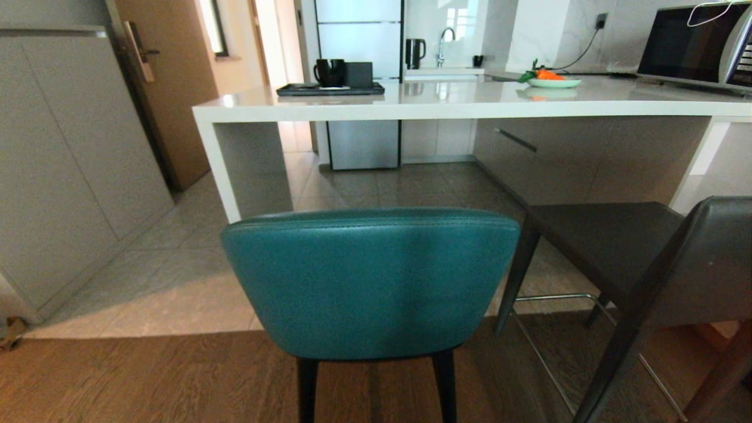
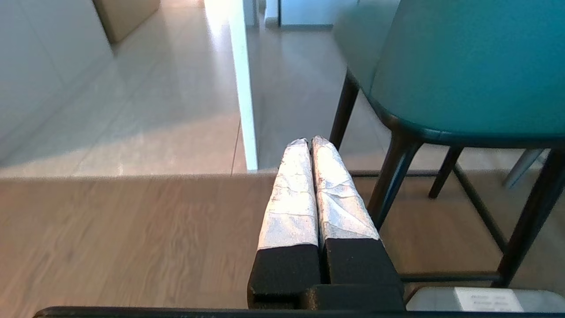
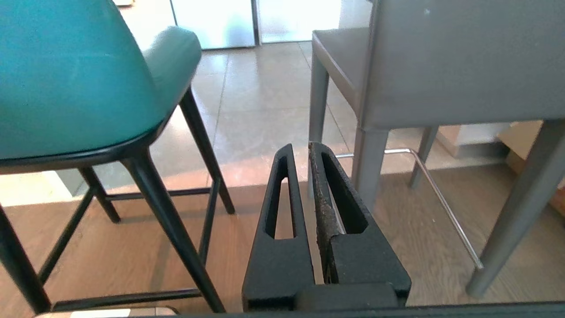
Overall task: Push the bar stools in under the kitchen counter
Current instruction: Push the blue chair back under the dining table
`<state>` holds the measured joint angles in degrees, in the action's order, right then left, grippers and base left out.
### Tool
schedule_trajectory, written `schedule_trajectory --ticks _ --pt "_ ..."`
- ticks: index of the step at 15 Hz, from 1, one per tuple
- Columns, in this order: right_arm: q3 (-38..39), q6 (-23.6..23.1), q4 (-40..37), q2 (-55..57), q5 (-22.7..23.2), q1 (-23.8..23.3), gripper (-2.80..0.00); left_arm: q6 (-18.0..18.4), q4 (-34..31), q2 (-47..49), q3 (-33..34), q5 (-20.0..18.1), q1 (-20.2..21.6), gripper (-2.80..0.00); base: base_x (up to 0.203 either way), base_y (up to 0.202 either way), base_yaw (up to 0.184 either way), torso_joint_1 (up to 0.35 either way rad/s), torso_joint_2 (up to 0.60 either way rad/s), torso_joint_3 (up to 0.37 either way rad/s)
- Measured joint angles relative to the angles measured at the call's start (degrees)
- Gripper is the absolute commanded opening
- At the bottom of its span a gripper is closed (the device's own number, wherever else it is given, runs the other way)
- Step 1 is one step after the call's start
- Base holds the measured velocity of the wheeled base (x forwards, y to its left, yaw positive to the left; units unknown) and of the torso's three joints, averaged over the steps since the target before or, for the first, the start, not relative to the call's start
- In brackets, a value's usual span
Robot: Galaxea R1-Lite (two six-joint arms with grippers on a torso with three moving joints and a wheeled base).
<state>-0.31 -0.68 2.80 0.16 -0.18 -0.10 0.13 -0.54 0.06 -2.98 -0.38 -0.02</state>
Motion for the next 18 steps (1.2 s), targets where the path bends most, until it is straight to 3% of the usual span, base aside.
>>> schedule_trajectory --ticks 4,7,10,14,18 --pt "-12.0 6.0 -3.0 8.1 2.9 0.0 -2.80 -2.3 -4.5 6.8 -9.9 -3.4 -0.4 -2.80 0.000 0.000 0.000 0.000 0.00 0.000" --pt "-18.0 6.4 -3.8 16.8 12.5 -0.1 -2.80 -6.4 -4.9 14.7 -15.7 -8.2 -3.4 -2.80 0.000 0.000 0.000 0.000 0.00 0.000" --pt "-20.3 5.9 -3.0 26.1 21.5 -0.1 -2.80 -7.8 -4.1 22.7 -17.8 -15.3 -7.1 -2.80 0.000 0.000 0.000 0.000 0.00 0.000" --pt "-23.8 6.1 -2.7 38.3 34.7 1.8 -2.80 -9.4 7.5 37.0 -16.7 -19.4 -9.4 -2.80 0.000 0.000 0.000 0.000 0.00 0.000" --pt "-26.3 11.4 -2.6 50.4 34.6 10.3 -2.80 -10.0 19.3 52.4 -14.4 -20.4 -13.9 -2.80 0.000 0.000 0.000 0.000 0.00 0.000"
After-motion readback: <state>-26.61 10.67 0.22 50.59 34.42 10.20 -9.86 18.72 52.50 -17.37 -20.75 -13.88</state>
